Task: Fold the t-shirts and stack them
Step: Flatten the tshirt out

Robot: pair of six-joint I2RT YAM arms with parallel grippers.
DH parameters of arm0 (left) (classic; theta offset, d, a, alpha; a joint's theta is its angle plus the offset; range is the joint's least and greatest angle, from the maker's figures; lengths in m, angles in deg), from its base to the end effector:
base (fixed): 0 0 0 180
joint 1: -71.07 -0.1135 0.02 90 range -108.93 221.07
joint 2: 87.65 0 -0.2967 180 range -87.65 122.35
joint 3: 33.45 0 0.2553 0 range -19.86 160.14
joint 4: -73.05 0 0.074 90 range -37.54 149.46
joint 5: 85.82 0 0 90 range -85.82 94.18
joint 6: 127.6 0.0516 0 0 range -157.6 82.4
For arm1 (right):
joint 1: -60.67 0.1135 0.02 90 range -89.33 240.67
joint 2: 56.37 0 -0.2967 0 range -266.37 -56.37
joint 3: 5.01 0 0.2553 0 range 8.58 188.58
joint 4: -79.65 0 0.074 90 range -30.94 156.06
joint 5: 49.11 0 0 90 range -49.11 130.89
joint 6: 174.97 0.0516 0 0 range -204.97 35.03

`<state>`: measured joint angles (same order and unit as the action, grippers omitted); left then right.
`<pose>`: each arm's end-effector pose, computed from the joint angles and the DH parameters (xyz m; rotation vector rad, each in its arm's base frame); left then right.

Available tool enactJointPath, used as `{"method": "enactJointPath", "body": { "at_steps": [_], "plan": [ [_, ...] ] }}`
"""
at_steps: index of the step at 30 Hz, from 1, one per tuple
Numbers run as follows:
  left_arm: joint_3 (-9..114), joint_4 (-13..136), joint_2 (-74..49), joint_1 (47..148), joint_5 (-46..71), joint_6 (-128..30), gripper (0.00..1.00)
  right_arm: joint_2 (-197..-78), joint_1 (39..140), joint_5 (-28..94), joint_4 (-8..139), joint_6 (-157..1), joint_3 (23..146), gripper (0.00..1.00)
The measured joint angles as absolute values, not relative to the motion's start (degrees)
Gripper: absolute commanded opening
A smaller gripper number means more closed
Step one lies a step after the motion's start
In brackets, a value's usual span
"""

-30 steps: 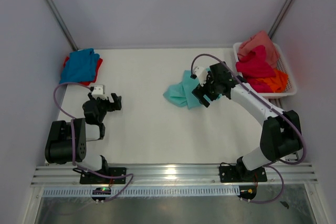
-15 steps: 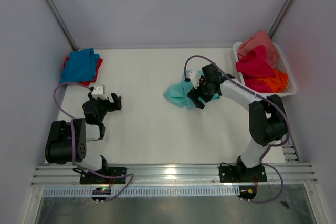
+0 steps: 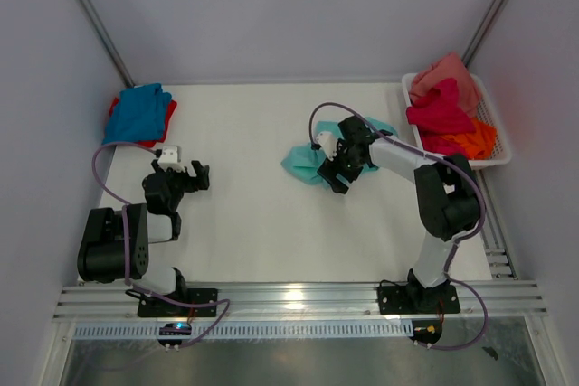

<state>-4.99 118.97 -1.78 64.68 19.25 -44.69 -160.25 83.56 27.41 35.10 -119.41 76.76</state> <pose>0.2574 0.0153 0.1697 -0.0176 1.7705 -0.2416 0.3425 0.1577 0.1914 -1.3540 2.3393 0.2616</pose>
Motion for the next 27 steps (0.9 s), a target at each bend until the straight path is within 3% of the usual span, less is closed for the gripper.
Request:
{"method": "enactJointPath", "body": {
  "at_steps": [3, 4, 5, 6, 17, 23, 27],
  "plan": [
    [-5.0, 119.0, -1.8, 64.7, 19.2, -44.7, 0.90, -161.0, 83.8, 28.4, 35.3, -119.4, 76.8, 0.78],
    [-5.0, 119.0, -1.8, 64.7, 19.2, -44.7, 0.90, -161.3, 83.8, 28.7, 35.3, -119.3, 77.0, 0.64],
    [-5.0, 119.0, -1.8, 64.7, 19.2, -44.7, 0.90, -161.8, 83.8, 29.3, 35.3, -119.3, 77.4, 0.45],
    [-5.0, 119.0, -1.8, 64.7, 19.2, -44.7, 0.90, -162.4, 83.8, 29.7, 35.4, -119.4, 77.9, 0.04],
    [-5.0, 119.0, -1.8, 64.7, 19.2, -44.7, 0.89, -164.2, 84.5, 33.8, 34.1, -117.1, 84.2, 0.03],
    [-5.0, 119.0, -1.8, 64.7, 19.2, -44.7, 0.89, -159.2, 86.5, 36.3, 29.6, -115.1, 99.3, 0.03],
    [-5.0, 119.0, -1.8, 64.7, 19.2, -44.7, 0.89, -156.2, 90.9, 39.3, 26.5, -114.2, 116.1, 0.03]
  ]
}}
